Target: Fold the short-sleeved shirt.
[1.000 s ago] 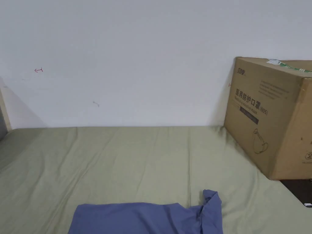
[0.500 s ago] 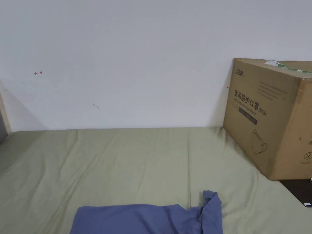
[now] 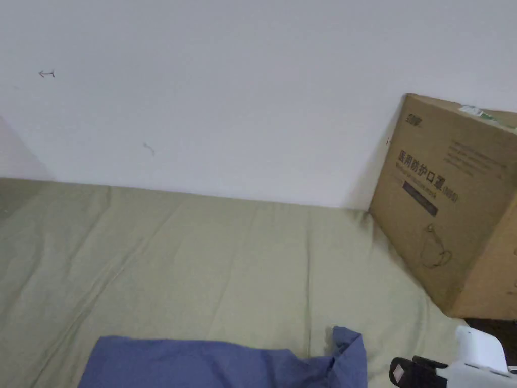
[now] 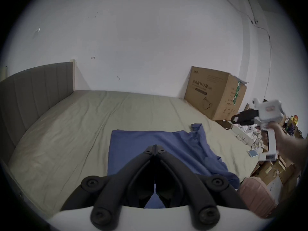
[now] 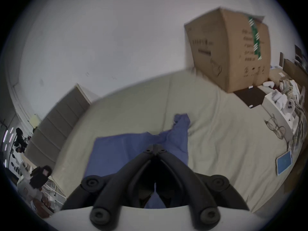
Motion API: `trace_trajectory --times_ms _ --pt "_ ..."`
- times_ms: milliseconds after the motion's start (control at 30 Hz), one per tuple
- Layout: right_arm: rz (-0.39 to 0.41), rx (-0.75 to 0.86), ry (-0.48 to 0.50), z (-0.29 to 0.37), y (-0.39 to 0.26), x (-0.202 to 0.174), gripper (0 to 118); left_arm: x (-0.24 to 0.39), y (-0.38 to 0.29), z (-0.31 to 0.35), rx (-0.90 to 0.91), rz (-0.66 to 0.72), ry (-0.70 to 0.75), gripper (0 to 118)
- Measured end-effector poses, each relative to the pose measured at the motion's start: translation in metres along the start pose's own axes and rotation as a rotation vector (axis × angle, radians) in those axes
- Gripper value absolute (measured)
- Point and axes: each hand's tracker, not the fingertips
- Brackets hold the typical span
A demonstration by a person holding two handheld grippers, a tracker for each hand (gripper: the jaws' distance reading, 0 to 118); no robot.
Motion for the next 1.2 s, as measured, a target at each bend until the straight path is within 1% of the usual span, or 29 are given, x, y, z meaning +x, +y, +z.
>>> trace_trajectory --times_ms 33,67,100,133,200,233,267,300,367,433,467,533,600,633,667,700,733,767,800,867,967,1000,1067,1133,1167,1200 --pt "-0.011 -0.061 -0.043 -0.025 0.012 0.002 0 -0.005 -0.002 -0.007 -0.006 0.003 -0.005 0" --pt "-0.019 -0.116 -0.064 -0.05 0.021 0.002 0 -0.011 -0.007 -0.011 -0.017 0.008 -0.007 0" --pt "-0.037 -0.146 -0.074 -0.072 0.03 0.002 7 -0.014 -0.009 -0.016 -0.024 0.009 -0.004 0" --pt "-0.027 -0.191 -0.078 -0.091 0.036 0.011 34 -0.017 -0.01 -0.022 -0.035 0.009 0.004 0" --pt "-0.008 -0.262 -0.125 -0.133 0.047 0.011 118 -0.024 -0.014 -0.031 -0.055 0.008 0.01 0" --pt "0.012 -0.318 -0.159 -0.151 0.048 0.01 115 -0.026 -0.015 -0.036 -0.065 0.005 0.014 0" --pt "0.009 -0.266 -0.21 -0.167 0.055 0.025 116 -0.027 -0.016 -0.042 -0.075 -0.001 0.022 0" --pt "0.005 -0.296 -0.208 -0.179 0.056 0.026 116 -0.027 -0.016 -0.046 -0.083 -0.006 0.028 0" --pt "0.0 -0.376 -0.247 -0.206 0.059 0.031 116 -0.03 -0.02 -0.052 -0.092 -0.009 0.032 0" --pt "-0.008 -0.452 -0.292 -0.224 0.046 0.043 115 -0.031 -0.022 -0.058 -0.104 0.002 0.031 0" --pt "-0.023 -0.435 -0.293 -0.23 0.044 0.048 115 -0.032 -0.025 -0.06 -0.109 0.011 0.029 0" --pt "-0.041 -0.421 -0.308 -0.237 0.049 0.05 111 -0.034 -0.029 -0.065 -0.121 0.033 0.026 0" --pt "-0.044 -0.424 -0.324 -0.241 0.054 0.055 109 -0.038 -0.033 -0.069 -0.141 0.06 0.024 0" --pt "-0.043 -0.425 -0.32 -0.24 0.055 0.058 98 -0.04 -0.035 -0.071 -0.155 0.078 0.026 0" --pt "-0.05 -0.422 -0.293 -0.237 0.056 0.059 77 -0.042 -0.036 -0.073 -0.163 0.091 0.033 0" --pt "-0.067 -0.436 -0.257 -0.236 0.056 0.06 39 -0.044 -0.038 -0.074 -0.167 0.098 0.037 0" --pt "-0.084 -0.44 -0.236 -0.233 0.056 0.061 19 -0.045 -0.04 -0.074 -0.171 0.102 0.045 0" --pt "-0.076 -0.409 -0.256 -0.228 0.057 0.061 17 -0.046 -0.041 -0.073 -0.173 0.1 0.052 0" --pt "-0.07 -0.39 -0.249 -0.223 0.057 0.06 17 -0.046 -0.041 -0.073 -0.175 0.097 0.059 0" --pt "-0.041 -0.344 -0.187 -0.209 0.06 0.06 16 -0.047 -0.043 -0.07 -0.177 0.098 0.071 0" --pt "-0.062 -0.289 -0.077 -0.181 0.062 0.058 15 -0.053 -0.041 -0.067 -0.175 0.149 0.049 0" --pt "-0.061 -0.268 -0.058 -0.173 0.062 0.057 14 -0.056 -0.038 -0.07 -0.181 0.174 0.037 0" --pt "-0.05 -0.252 -0.052 -0.154 0.057 0.047 13 -0.072 -0.026 -0.09 -0.215 0.22 -0.007 0" --pt "-0.053 -0.236 -0.044 -0.146 0.052 0.043 12 -0.097 -0.009 -0.127 -0.295 0.253 -0.037 1" --pt "-0.052 -0.225 -0.04 -0.144 0.049 0.042 12 -0.108 -0.003 -0.144 -0.328 0.252 -0.034 5" --pt "-0.058 -0.228 -0.026 -0.145 0.051 0.045 12 -0.117 0.004 -0.163 -0.352 0.215 -0.014 23"
